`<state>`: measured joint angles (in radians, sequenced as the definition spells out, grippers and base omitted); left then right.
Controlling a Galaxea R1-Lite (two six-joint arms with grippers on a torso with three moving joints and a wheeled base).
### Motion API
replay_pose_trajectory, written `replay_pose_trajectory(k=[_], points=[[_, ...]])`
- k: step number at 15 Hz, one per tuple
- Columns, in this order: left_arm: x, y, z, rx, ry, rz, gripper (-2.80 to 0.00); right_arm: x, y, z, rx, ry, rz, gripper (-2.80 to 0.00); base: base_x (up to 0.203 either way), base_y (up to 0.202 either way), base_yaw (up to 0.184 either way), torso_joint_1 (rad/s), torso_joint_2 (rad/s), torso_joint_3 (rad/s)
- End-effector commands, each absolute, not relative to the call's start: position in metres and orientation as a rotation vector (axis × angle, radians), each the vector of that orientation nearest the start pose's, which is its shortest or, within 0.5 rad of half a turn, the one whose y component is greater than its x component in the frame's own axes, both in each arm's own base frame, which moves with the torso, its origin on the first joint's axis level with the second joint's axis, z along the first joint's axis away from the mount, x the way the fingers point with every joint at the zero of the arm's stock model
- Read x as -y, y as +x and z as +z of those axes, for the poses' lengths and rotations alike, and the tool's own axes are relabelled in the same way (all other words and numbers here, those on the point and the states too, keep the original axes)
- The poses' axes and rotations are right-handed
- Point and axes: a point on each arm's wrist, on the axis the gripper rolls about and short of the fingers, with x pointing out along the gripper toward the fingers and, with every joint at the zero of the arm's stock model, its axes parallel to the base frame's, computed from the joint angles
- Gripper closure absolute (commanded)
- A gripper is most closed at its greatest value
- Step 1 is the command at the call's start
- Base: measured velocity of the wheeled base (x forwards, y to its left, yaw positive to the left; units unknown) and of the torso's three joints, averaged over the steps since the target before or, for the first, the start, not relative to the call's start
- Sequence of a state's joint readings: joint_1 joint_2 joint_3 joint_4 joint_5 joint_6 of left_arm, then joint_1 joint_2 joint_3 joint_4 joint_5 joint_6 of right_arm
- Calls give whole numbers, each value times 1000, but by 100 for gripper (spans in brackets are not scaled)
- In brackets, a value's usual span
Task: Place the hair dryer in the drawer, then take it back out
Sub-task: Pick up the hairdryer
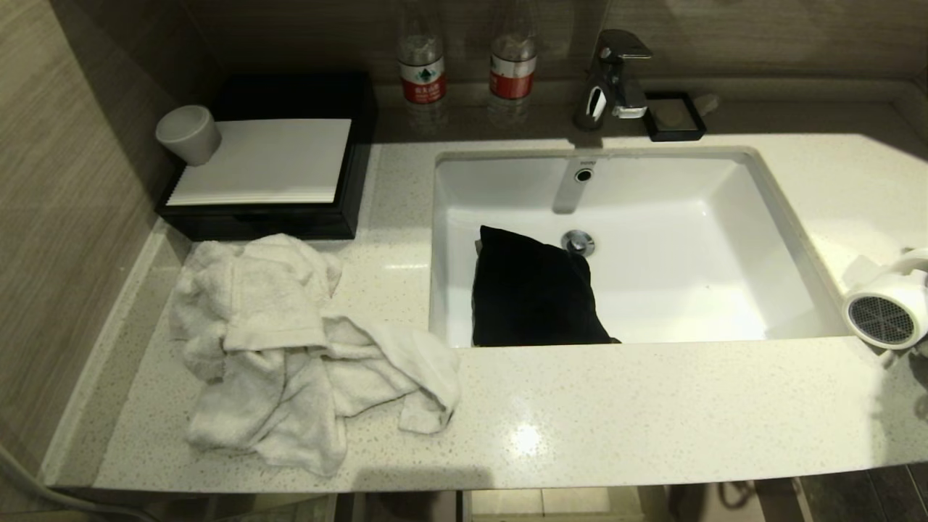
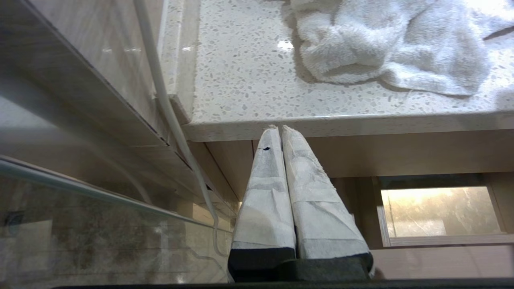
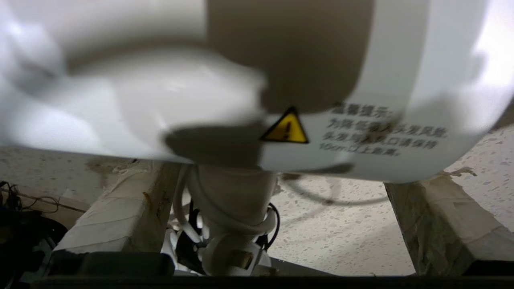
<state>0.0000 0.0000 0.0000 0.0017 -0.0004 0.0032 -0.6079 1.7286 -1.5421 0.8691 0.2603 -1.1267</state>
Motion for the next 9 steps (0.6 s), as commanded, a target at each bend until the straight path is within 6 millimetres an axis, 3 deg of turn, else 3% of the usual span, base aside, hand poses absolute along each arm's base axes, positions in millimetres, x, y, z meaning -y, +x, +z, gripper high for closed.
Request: replay_pose_trajectory(k=[1,9], points=[[0,-23,75,-2,3,0,0,145,229,253,-985,-606,266,-280,0,0,0,0,0,0],[0,-23,75,-2,3,0,0,136,225,251,-992,-628,271,-280,0,0,0,0,0,0]])
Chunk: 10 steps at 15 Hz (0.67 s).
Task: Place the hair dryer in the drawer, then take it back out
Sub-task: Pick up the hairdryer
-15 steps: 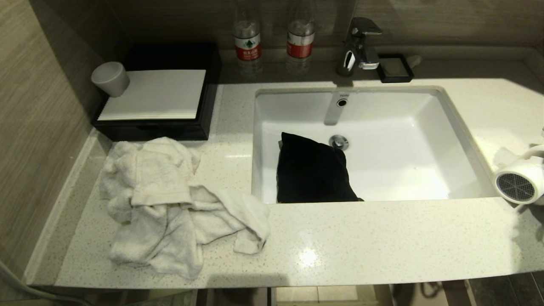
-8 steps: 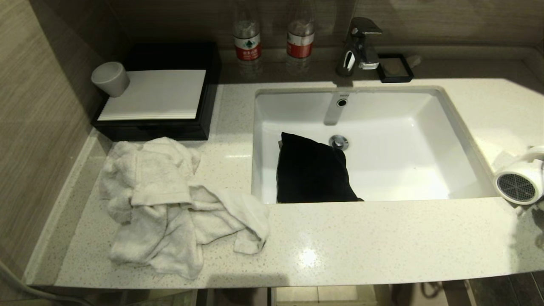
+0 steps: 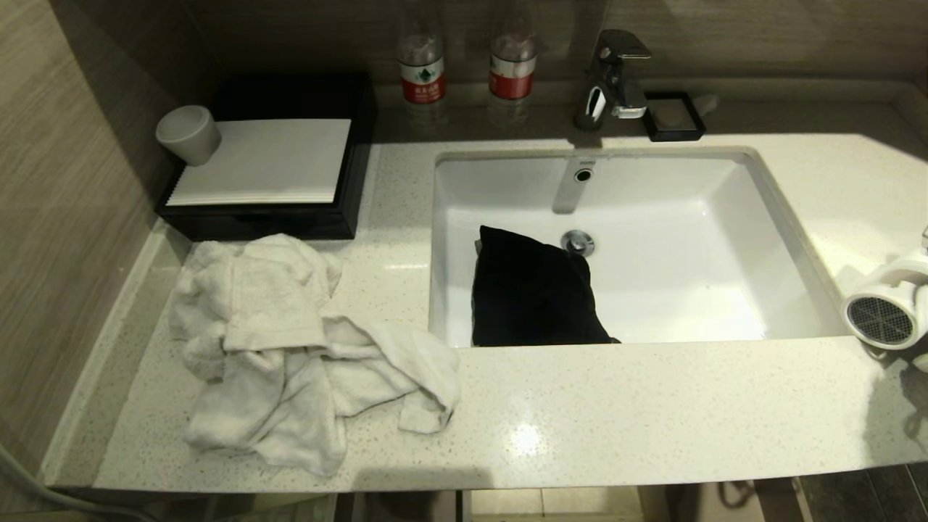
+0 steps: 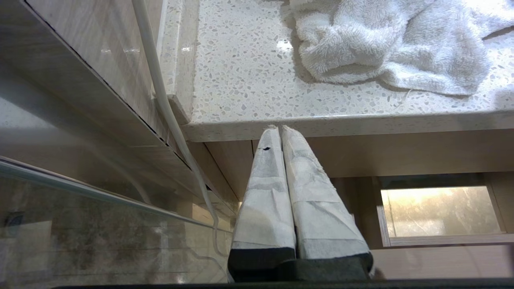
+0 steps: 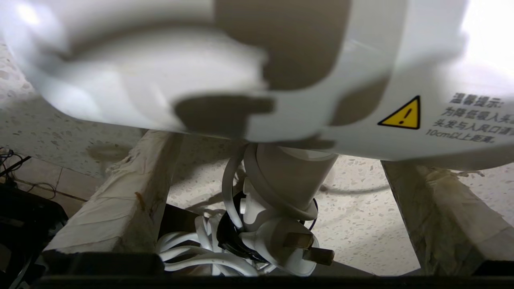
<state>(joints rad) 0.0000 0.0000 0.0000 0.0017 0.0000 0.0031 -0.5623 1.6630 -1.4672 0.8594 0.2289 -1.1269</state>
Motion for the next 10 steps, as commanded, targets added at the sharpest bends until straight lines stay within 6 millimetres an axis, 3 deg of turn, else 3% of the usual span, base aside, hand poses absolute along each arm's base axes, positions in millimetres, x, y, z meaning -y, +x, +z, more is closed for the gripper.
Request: replay_pose_trajectory(k=[1,10], points=[[0,-23,75,-2,3,0,0,137,227,249,-985,-636,260,-280,0,0,0,0,0,0],[0,-23,75,-3,4,0,0,139,234,241,-996,-628,275,-280,0,0,0,0,0,0]])
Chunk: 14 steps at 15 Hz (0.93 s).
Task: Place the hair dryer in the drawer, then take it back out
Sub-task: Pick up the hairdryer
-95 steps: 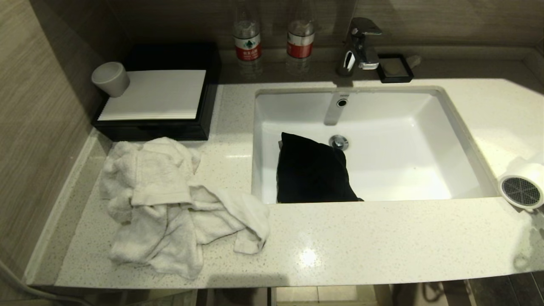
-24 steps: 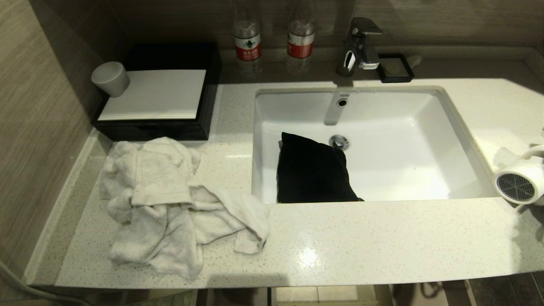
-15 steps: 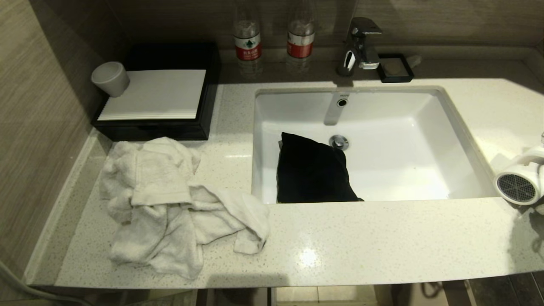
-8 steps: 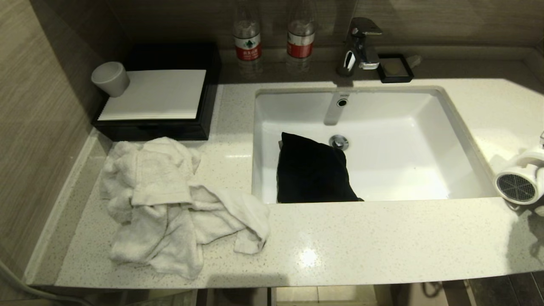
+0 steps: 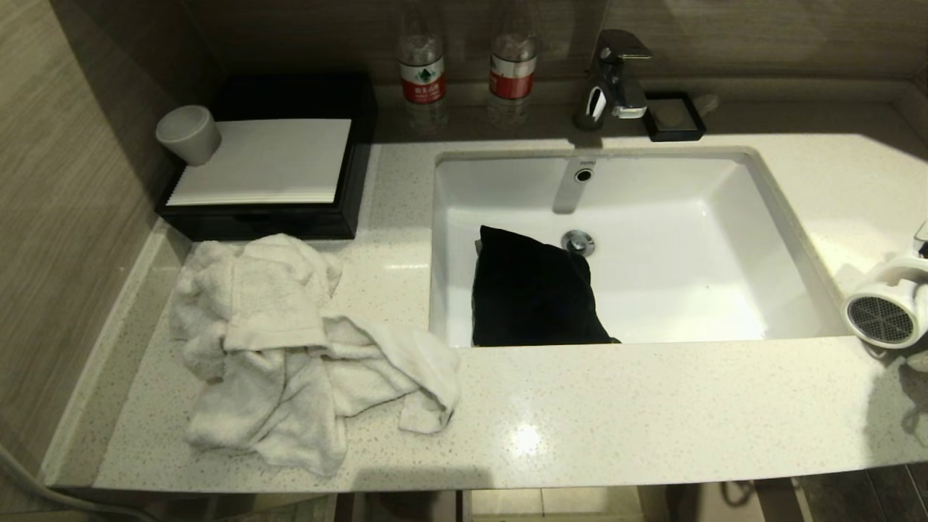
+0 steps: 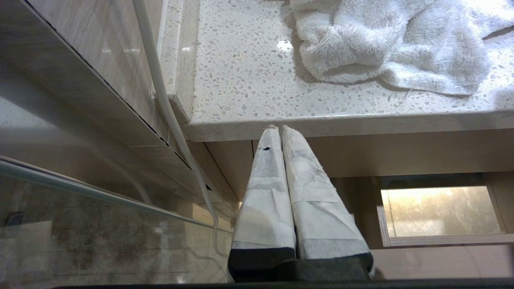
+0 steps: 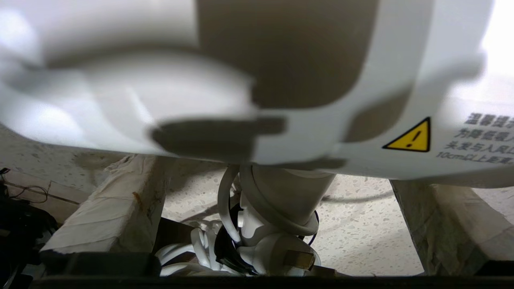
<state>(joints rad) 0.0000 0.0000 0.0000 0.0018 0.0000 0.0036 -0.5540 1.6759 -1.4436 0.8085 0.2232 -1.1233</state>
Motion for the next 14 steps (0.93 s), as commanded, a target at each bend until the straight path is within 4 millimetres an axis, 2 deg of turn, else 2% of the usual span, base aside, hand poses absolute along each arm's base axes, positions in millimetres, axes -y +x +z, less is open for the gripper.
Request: replay_pose_trajectory(k=[1,4,5,10,14], points=[[0,-23,75,-2,3,0,0,139,235,241,-995,-627,276,-280,0,0,0,0,0,0],[0,-23,75,-2,3,0,0,142,239,239,-986,-629,273,-280,0,0,0,0,0,0],[0,-23,75,-2,3,0,0,142,240,238,-979,-632,271,0,0,0,0,0,0,0],[0,-23,75,-2,3,0,0,143,241,238,-970,-643,256,0,0,0,0,0,0,0],[0,-23,75,-3,3,0,0,137,232,245,-953,-654,246,0,0,0,0,0,0,0]])
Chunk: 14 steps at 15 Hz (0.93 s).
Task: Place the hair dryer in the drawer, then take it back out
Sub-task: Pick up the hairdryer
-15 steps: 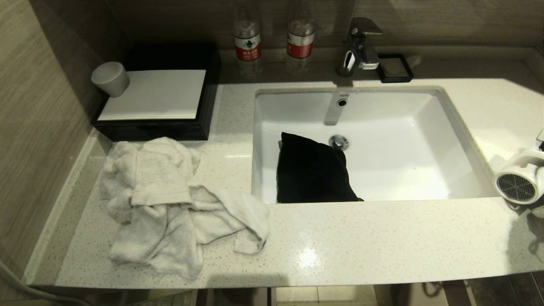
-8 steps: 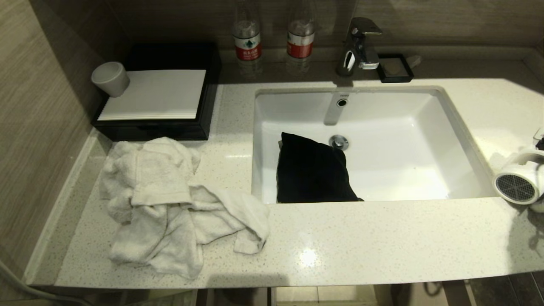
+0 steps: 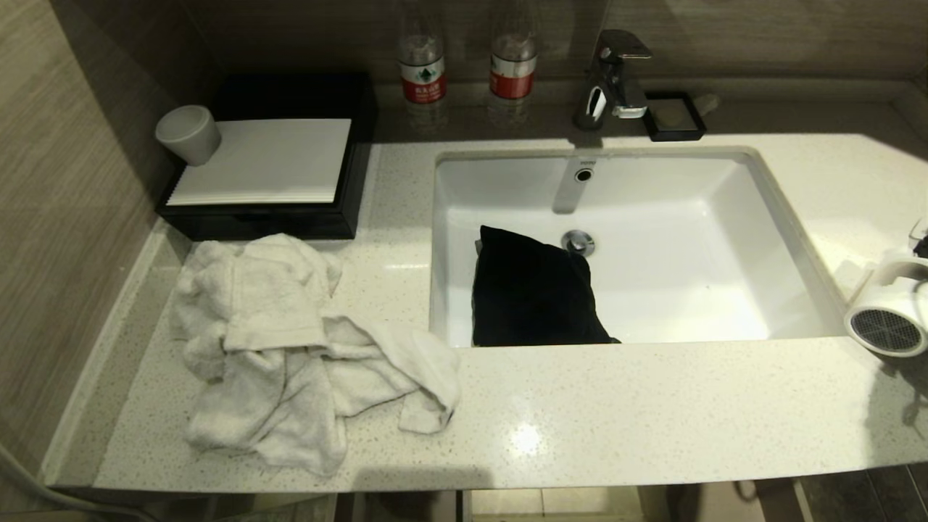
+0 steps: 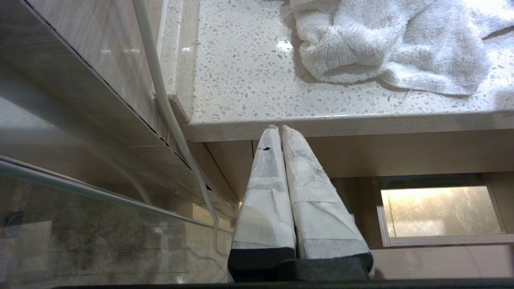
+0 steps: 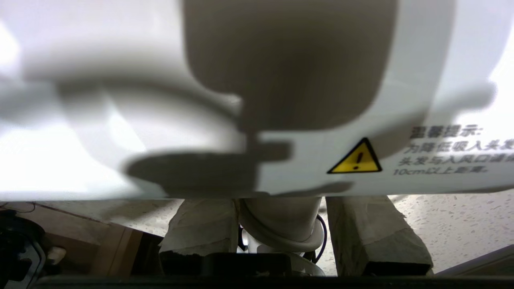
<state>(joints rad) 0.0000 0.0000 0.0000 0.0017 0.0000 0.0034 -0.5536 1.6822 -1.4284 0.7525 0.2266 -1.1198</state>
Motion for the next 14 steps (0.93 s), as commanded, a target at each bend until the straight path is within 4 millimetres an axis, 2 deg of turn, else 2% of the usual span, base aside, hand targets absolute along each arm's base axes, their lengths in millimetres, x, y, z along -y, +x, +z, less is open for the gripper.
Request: replay_pose_trajectory(k=[1,6,11,14], points=[[0,-23,75,-2,3,0,0,136,229,248,-944,-658,242,0,0,0,0,0,0,0],[0,-23,75,-2,3,0,0,125,211,264,-863,-712,179,0,0,0,0,0,0,0],[0,-23,75,-2,3,0,0,111,189,268,-832,-732,153,0,0,0,0,0,0,0],[0,-23,75,-3,3,0,0,107,183,269,-823,-731,146,0,0,0,0,0,0,0]])
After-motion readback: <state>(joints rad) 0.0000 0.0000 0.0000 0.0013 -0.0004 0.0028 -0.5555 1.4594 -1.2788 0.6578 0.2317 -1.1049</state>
